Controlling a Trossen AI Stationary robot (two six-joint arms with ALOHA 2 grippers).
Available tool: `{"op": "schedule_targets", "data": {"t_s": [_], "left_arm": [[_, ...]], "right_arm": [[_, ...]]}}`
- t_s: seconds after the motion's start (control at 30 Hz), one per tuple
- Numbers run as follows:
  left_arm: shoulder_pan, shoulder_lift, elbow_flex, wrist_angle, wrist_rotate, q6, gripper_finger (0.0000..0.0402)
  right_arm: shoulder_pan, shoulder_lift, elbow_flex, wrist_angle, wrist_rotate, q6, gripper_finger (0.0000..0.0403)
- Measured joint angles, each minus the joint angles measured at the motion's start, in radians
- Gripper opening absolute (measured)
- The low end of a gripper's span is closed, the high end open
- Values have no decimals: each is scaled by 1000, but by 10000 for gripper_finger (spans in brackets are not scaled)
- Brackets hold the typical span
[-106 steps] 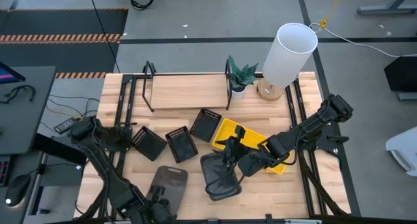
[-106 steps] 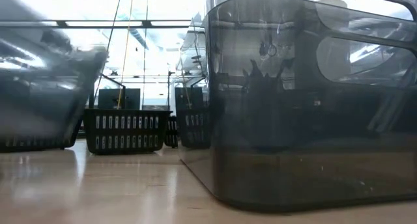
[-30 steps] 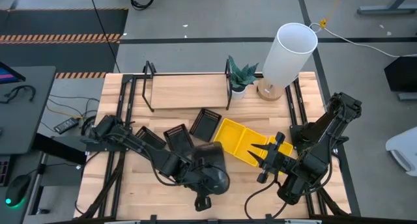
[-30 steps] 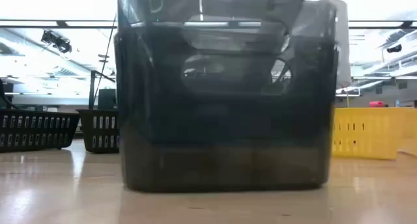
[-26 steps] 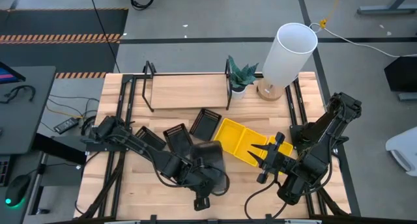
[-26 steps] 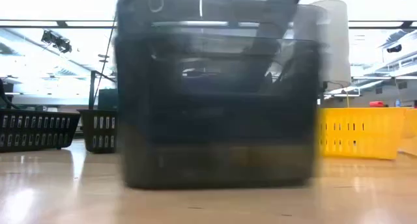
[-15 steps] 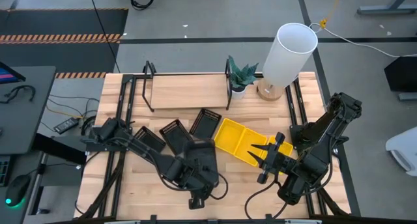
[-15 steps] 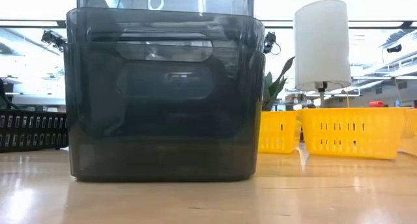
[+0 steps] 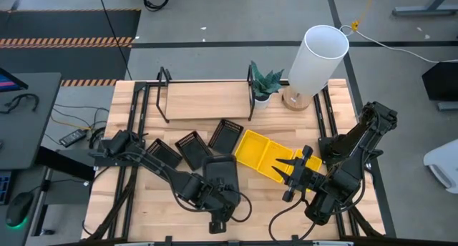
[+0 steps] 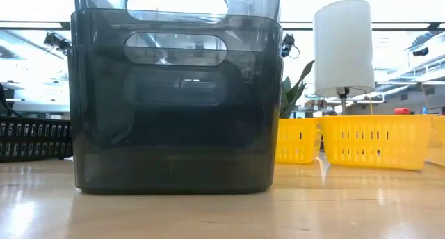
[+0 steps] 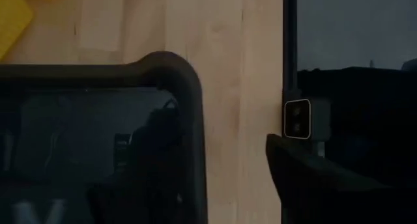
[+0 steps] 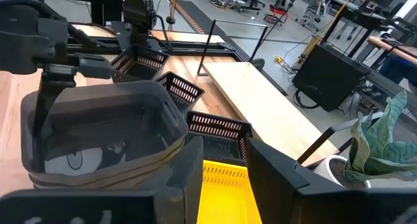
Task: Stack baskets on shelf by color
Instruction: Stack the gray bin on top of the stacked gray bin, then put the stacked gray bins on the shelf
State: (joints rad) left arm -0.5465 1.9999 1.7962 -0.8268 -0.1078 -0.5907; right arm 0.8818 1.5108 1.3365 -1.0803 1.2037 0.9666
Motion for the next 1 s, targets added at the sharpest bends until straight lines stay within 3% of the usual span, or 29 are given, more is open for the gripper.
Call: {"op": "schedule_targets", "data": {"t_s": [0.33, 0.53, 1.0], "left_arm": [[-54, 43, -1, 28, -148, 27, 240], [-61, 107, -1, -9, -167, 15, 236], [-39, 138, -1, -82, -125, -6, 149]], "right_arm": [[0, 0, 0, 3, 0, 1, 122], [0, 1, 0, 10, 0, 0, 122], [0, 1, 0, 10, -3, 0, 122]]}}
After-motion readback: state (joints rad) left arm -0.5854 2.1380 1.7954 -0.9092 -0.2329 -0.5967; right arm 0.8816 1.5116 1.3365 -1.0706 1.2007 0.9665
